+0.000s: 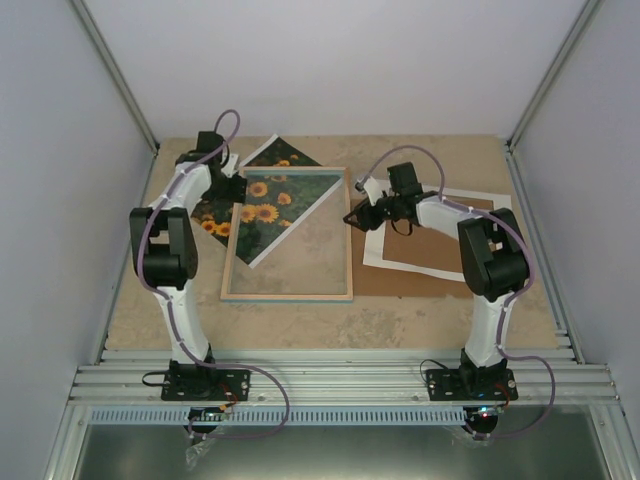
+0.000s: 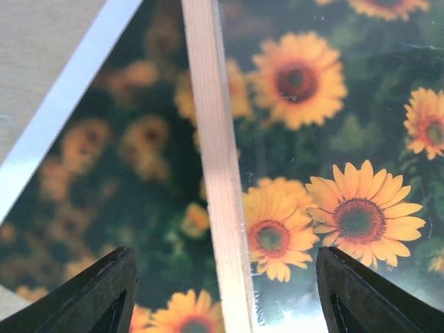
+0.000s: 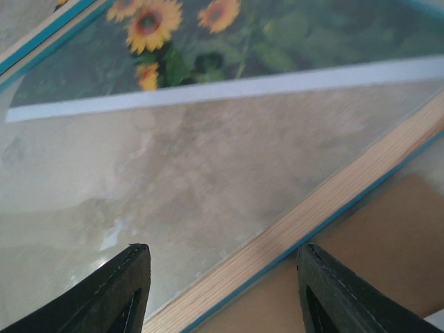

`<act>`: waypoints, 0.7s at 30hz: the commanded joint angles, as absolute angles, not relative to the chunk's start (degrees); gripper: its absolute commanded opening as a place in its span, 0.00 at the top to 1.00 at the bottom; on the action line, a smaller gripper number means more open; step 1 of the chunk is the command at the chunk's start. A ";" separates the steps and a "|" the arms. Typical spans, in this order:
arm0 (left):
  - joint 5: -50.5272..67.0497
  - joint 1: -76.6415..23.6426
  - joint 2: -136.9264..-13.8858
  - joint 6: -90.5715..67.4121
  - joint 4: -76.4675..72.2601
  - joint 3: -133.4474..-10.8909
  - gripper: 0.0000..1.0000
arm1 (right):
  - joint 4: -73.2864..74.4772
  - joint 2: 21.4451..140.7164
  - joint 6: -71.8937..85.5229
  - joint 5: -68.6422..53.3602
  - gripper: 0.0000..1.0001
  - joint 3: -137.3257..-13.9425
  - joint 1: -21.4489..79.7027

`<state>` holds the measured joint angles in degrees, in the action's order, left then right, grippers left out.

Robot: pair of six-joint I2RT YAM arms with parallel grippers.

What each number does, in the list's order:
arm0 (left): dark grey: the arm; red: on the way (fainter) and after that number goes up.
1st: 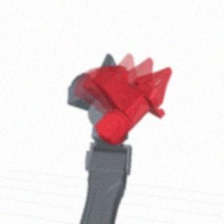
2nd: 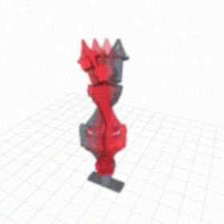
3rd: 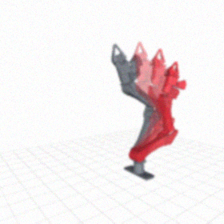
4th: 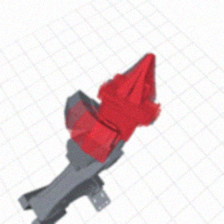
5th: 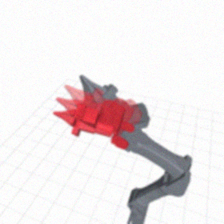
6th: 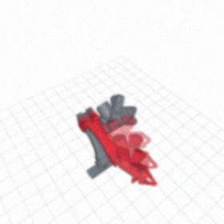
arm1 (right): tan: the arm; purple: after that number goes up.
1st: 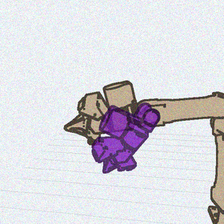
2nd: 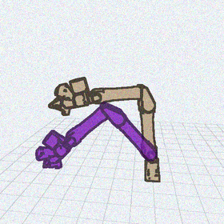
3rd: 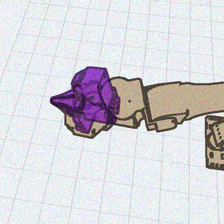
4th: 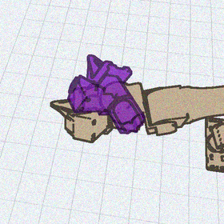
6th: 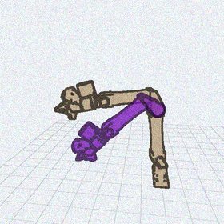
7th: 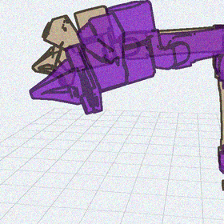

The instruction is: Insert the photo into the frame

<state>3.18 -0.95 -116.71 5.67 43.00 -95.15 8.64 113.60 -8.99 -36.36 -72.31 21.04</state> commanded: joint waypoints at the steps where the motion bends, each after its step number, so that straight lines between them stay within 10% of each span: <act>1: 6.79 -1.18 -118.32 4.71 39.34 -94.30 0.28 | 3.97 113.41 -9.63 -29.51 0.41 -78.33 19.96; 21: 7.40 -1.20 -121.16 0.82 37.80 -95.76 0.22 | 11.80 146.42 -9.71 -15.21 0.36 -124.90 19.63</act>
